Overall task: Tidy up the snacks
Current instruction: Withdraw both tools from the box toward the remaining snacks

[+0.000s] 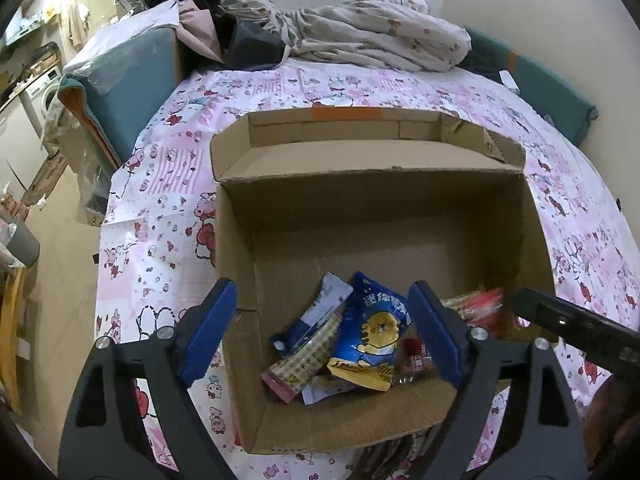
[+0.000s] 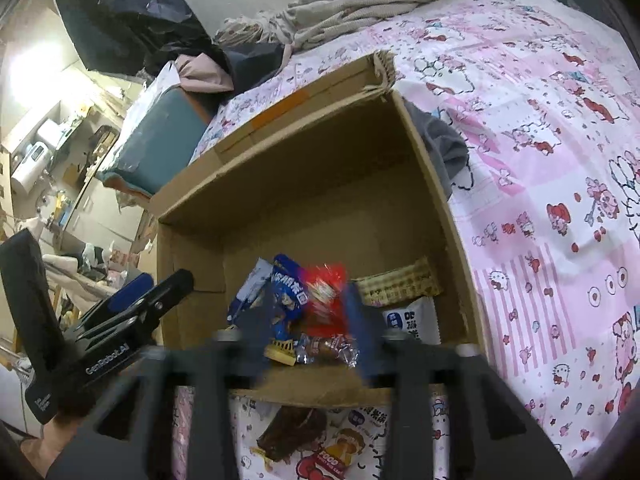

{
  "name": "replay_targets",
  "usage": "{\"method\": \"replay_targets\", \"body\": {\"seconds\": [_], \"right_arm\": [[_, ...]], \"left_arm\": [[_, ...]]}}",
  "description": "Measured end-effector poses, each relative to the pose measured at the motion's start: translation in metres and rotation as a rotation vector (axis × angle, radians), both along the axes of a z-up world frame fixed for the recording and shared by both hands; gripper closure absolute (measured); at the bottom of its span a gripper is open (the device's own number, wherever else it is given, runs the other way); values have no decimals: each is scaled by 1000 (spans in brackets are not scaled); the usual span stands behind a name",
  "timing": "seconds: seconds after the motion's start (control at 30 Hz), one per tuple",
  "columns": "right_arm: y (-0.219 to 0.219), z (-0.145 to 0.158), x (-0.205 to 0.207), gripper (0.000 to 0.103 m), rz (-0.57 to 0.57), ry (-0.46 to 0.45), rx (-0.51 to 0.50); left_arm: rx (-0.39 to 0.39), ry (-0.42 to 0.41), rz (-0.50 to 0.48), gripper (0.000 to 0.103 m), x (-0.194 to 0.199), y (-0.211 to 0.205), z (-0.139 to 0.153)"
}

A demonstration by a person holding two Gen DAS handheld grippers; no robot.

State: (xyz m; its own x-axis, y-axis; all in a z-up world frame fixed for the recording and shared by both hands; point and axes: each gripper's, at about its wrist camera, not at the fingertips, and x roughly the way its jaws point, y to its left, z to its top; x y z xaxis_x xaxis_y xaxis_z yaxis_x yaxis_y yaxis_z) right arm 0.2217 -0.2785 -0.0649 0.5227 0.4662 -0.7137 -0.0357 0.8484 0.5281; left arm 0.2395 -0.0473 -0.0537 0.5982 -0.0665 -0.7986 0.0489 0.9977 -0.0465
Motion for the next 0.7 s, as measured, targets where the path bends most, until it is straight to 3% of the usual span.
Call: {"method": "replay_targets", "body": {"seconds": [0.27,0.53,0.7], "right_arm": [[-13,14,-10,19,-60,-54,13],[-16,26,-32,17,-55,-62,-1],[-16,33,-49,17,-39,-64,-5]], "left_arm": [[-14,-22,23,18,-11,11,13],[-77,-86,43,18,-37,31,40],[-83,-50,72,9,-54,43,39]]}}
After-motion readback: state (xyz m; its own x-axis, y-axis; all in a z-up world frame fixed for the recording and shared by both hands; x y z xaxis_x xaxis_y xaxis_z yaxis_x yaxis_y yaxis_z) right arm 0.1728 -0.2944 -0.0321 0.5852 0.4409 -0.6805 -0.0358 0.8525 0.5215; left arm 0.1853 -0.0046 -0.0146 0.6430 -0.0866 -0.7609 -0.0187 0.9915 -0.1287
